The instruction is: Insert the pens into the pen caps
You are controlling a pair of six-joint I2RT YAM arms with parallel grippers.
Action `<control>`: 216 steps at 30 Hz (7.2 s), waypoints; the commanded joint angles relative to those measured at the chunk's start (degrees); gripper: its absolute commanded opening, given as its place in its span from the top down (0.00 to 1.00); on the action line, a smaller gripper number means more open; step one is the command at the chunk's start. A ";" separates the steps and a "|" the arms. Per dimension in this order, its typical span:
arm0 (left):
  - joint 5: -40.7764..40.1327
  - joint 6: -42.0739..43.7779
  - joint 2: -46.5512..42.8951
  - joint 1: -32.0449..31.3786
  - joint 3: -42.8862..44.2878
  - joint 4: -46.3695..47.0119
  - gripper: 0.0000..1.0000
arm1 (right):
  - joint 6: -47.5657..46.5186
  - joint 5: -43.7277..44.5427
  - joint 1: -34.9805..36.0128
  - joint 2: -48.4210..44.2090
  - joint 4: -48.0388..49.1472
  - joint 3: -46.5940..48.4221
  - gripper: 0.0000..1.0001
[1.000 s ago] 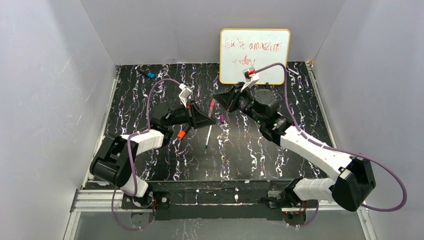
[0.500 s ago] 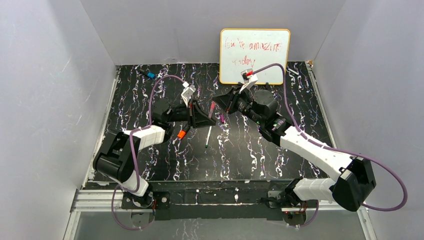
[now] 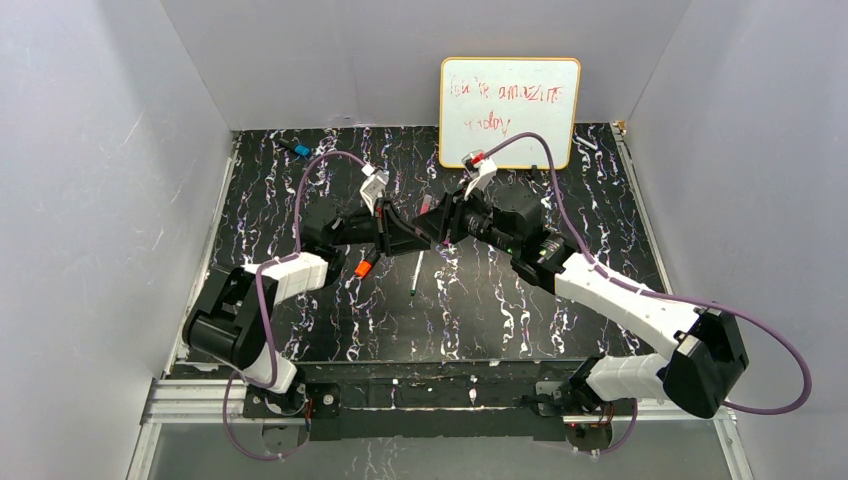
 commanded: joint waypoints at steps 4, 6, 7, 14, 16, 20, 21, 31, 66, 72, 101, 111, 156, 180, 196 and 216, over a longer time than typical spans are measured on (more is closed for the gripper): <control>-0.50 2.20 -3.95 0.22 -3.07 -0.33 1.00 | -1.69 0.15 0.41 0.08 1.08 1.90 0.40; -0.47 2.41 -4.10 0.22 -3.34 -0.69 1.00 | -2.05 0.82 0.41 0.08 1.78 1.94 0.38; -0.37 2.49 -4.04 0.22 -3.39 -0.82 1.00 | -2.38 1.61 0.41 0.02 1.99 2.06 0.38; -0.19 2.80 -4.02 0.02 -3.18 -1.35 1.00 | -4.34 4.84 0.41 0.69 6.04 1.47 0.35; -0.13 2.80 -4.02 -0.03 -3.19 -1.47 1.00 | -4.49 4.42 0.40 1.07 8.28 1.05 0.36; -0.17 3.00 -4.18 -0.18 -3.34 -1.67 1.00 | -4.61 3.00 0.41 2.34 9.69 1.63 0.38; -0.15 3.02 -4.20 -0.18 -3.34 -1.77 1.00 | -4.67 2.76 0.41 2.63 9.84 1.80 0.39; 0.03 3.55 -4.37 -0.17 -3.30 -2.56 1.00 | -5.10 0.25 0.41 3.89 10.73 2.79 0.51; -1.94 11.49 -3.53 0.02 7.35 -12.68 1.00 | -6.40 -3.69 0.41 4.30 5.99 1.17 0.99; -3.25 25.02 -4.45 0.04 15.63 -31.46 1.00 | -5.54 -5.60 0.40 4.70 5.73 -1.22 0.99; -8.94 33.33 -5.08 -0.02 28.40 -42.62 1.00 | -3.88 -10.70 0.69 7.12 6.36 -7.34 0.99; -12.89 28.76 -6.53 0.09 28.73 -35.87 1.00 | -4.36 -11.00 1.53 8.10 6.37 -7.89 0.99; -15.61 20.52 -7.80 2.60 33.49 -22.04 1.00 | -7.36 -15.48 2.43 13.60 1.84 -8.05 0.99; -15.62 20.79 -8.15 4.26 35.10 -23.17 1.00 | -11.39 -19.58 2.40 17.05 -11.18 -4.02 0.99; -16.69 22.34 -8.99 5.89 33.18 -25.02 1.00 | -12.76 -19.37 2.38 17.79 -17.13 -4.41 0.99; -17.23 29.54 -8.70 6.08 17.97 -39.57 1.00 | -10.42 -11.26 2.11 18.50 -12.87 6.23 0.68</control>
